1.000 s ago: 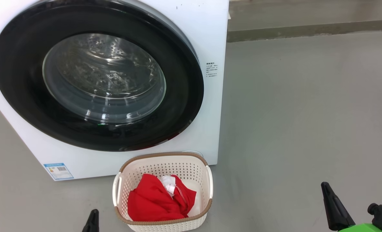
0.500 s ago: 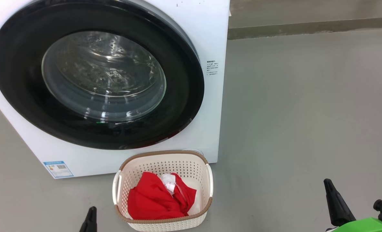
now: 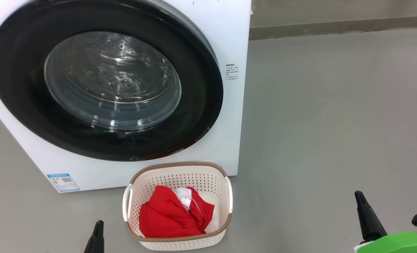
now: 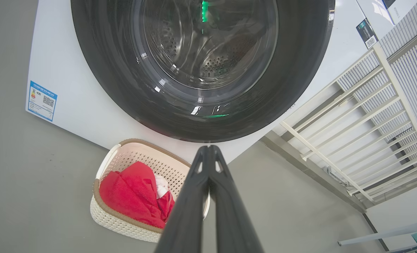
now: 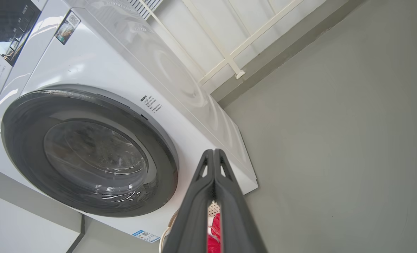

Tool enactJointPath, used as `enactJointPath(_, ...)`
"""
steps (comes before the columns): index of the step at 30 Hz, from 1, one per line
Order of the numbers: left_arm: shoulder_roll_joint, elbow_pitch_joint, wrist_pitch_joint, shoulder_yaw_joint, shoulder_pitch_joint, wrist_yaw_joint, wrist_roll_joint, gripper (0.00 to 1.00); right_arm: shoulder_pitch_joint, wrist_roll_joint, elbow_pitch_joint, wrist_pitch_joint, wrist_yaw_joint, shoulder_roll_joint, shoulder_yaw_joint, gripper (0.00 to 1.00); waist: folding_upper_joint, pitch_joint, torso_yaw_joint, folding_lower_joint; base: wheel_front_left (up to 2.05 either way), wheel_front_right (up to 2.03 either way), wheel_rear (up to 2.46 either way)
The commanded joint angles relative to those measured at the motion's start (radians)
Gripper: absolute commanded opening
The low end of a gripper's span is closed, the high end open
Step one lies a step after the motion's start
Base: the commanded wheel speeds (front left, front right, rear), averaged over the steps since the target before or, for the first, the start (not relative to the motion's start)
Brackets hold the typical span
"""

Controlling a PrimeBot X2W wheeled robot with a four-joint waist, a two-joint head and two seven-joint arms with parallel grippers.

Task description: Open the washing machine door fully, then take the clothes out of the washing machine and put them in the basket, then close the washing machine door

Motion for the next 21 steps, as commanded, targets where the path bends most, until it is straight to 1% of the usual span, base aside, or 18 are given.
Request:
enactJointPath(1,0.014,-0.018,0.007,0.022,-0.044,-0.003,-0.032,0.00,-0.052,0.032,-0.021,0.007,0.000,-0.006,-0.002,0.00,0.0000,0.001,0.000,-0.0001,0.00,0.00,0.00)
enactJointPath(18,0.017,-0.007,0.053,0.033,-0.074,-0.004,-0.206,0.00,-0.080,0.178,-0.016,0.054,-0.001,0.002,-0.015,0.00,0.0000,0.012,0.002,-0.0001,0.00,0.00,0.00)
enactJointPath(21,0.018,-0.005,0.065,0.036,-0.082,-0.004,-0.250,0.00,-0.087,0.215,-0.015,0.066,-0.001,0.004,-0.018,0.00,0.0000,0.014,0.002,-0.0001,0.00,0.00,0.00)
